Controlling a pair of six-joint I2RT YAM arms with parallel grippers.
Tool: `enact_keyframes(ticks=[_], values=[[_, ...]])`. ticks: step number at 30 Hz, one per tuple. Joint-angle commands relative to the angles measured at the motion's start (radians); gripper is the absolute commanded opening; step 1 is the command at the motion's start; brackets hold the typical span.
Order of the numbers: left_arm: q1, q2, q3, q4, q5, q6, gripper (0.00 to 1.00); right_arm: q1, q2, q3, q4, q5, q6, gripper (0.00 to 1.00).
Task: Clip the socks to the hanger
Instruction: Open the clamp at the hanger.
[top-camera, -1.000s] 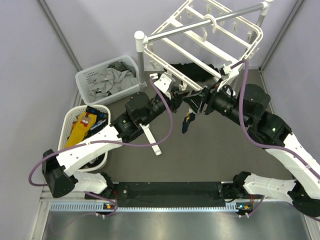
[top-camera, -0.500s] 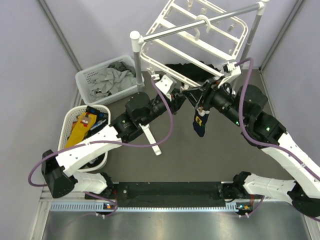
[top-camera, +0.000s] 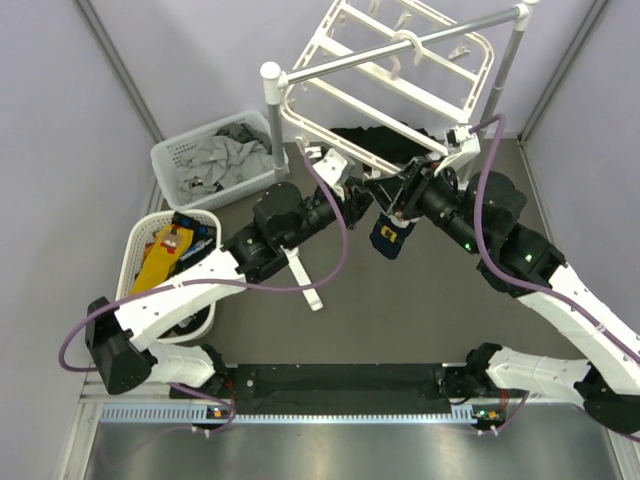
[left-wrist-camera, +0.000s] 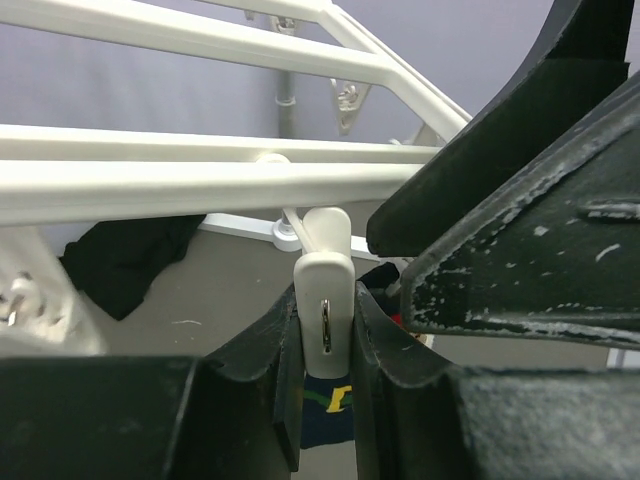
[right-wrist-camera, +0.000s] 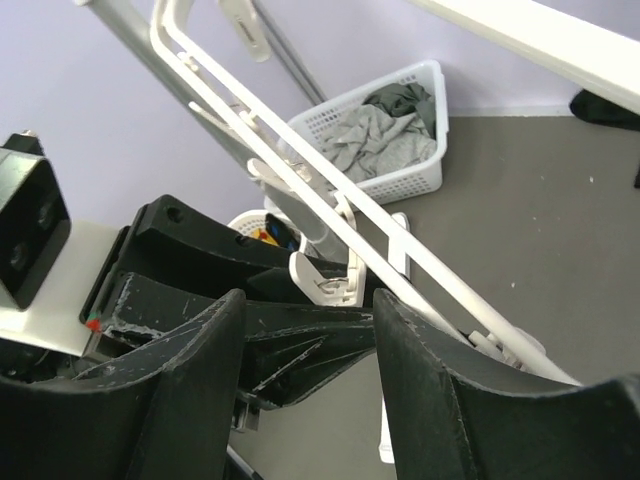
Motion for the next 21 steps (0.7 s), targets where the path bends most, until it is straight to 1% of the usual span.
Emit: enact_keyframes(ticks=[1,6,10,16,19,20,21], values=[[-0.017,-0.008,0.054,0.059,0.083,-0.028,0.04,-0.026,0.019,-0.027,0.045,0.183,0.017,0.54],[-0.019,0.002,0.057,0.056,0.089,-0.026,0.05,-0.011,0.048,-0.017,0.065,0.215,0.023,0.55],[-0.020,0.011,0.057,0.053,0.103,-0.022,0.05,0.008,0.053,-0.041,0.153,0.257,0.005,0.55],[-0.023,0.009,0.044,0.065,0.137,-0.035,0.04,0.012,0.049,-0.072,0.220,0.287,-0.012,0.53],[-0.025,0.006,0.043,0.062,0.161,-0.037,0.05,0.015,0.055,-0.072,0.227,0.289,-0.012,0.48],[-0.025,0.005,0.044,0.060,0.163,-0.037,0.05,0.015,0.055,-0.076,0.240,0.291,-0.015,0.42],[-0.025,0.003,0.043,0.057,0.163,-0.034,0.05,0.017,0.052,-0.078,0.243,0.294,-0.015,0.40]])
